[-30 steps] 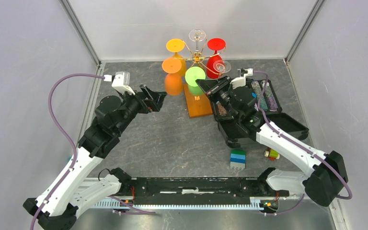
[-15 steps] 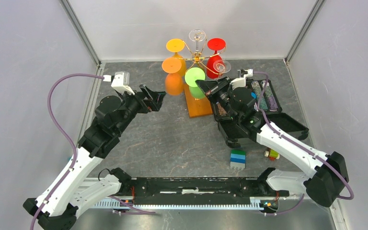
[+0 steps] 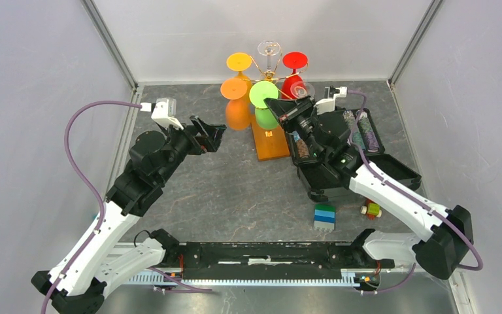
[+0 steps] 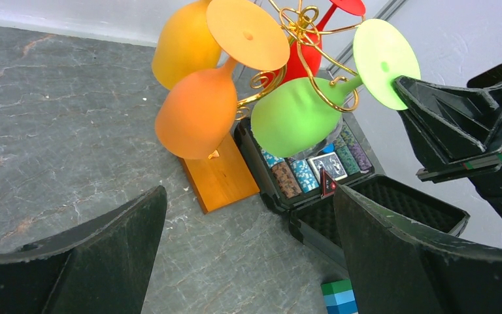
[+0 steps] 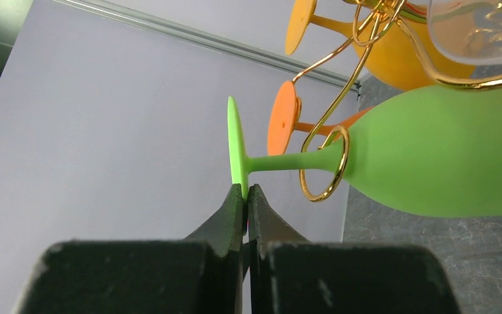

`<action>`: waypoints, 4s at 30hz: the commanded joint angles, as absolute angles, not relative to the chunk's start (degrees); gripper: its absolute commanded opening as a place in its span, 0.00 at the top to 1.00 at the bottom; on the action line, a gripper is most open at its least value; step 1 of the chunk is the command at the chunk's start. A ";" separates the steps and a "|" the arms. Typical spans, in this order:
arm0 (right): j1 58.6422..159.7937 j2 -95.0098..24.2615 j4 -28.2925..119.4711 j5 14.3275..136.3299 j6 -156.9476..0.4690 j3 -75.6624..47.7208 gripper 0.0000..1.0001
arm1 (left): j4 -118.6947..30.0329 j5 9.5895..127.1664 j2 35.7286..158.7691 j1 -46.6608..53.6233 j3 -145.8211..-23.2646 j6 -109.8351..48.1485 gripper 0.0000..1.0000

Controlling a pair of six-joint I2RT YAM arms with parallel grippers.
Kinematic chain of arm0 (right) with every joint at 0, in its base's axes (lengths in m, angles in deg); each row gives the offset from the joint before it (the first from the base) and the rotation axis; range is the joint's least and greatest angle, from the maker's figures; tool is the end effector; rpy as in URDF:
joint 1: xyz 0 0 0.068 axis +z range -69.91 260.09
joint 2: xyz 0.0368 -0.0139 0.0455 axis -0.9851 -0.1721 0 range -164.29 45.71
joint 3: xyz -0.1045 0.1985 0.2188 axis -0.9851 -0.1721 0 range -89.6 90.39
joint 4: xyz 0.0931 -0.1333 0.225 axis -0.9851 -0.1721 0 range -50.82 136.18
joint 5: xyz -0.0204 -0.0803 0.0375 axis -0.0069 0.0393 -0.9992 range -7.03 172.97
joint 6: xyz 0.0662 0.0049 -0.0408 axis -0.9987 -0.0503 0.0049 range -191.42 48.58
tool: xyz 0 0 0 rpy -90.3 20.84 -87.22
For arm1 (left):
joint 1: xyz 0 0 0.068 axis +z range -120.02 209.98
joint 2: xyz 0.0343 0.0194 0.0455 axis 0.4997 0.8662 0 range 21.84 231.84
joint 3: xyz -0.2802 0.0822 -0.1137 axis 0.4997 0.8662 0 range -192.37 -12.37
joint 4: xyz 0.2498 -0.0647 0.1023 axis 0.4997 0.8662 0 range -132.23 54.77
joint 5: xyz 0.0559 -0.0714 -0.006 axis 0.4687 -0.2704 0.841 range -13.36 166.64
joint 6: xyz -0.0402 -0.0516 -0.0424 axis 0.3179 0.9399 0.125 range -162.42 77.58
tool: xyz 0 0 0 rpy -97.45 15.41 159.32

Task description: Take the wine glass off the wine glass rack

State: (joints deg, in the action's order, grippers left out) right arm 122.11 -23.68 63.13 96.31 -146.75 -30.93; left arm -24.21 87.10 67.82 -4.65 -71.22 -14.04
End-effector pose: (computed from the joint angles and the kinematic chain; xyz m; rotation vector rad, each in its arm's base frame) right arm 0.2474 0.2021 0.4249 0.6744 1.5089 1.4615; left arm 0.1621 -0.0973 0.4376 -0.0492 1.7038 -0.6787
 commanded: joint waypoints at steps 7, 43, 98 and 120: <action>122.41 -27.60 64.16 97.02 -149.00 -25.47 1.00 | -24.39 88.67 67.46 -4.65 -71.52 -16.25 0.00; 125.38 -37.20 49.70 96.23 -149.17 -12.23 1.00 | -24.21 92.22 66.83 -4.65 -70.91 -16.40 0.00; 123.90 -2.34 74.46 73.93 -153.84 -46.74 1.00 | -23.75 65.86 67.45 -4.64 -69.77 4.86 0.00; 124.00 0.49 86.91 74.45 -161.75 -47.80 1.00 | -65.04 35.59 76.14 5.28 -62.25 32.87 0.07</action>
State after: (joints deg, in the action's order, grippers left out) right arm 123.84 0.74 79.72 74.00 -158.93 -47.76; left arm -47.48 45.42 75.69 5.16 -65.04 20.01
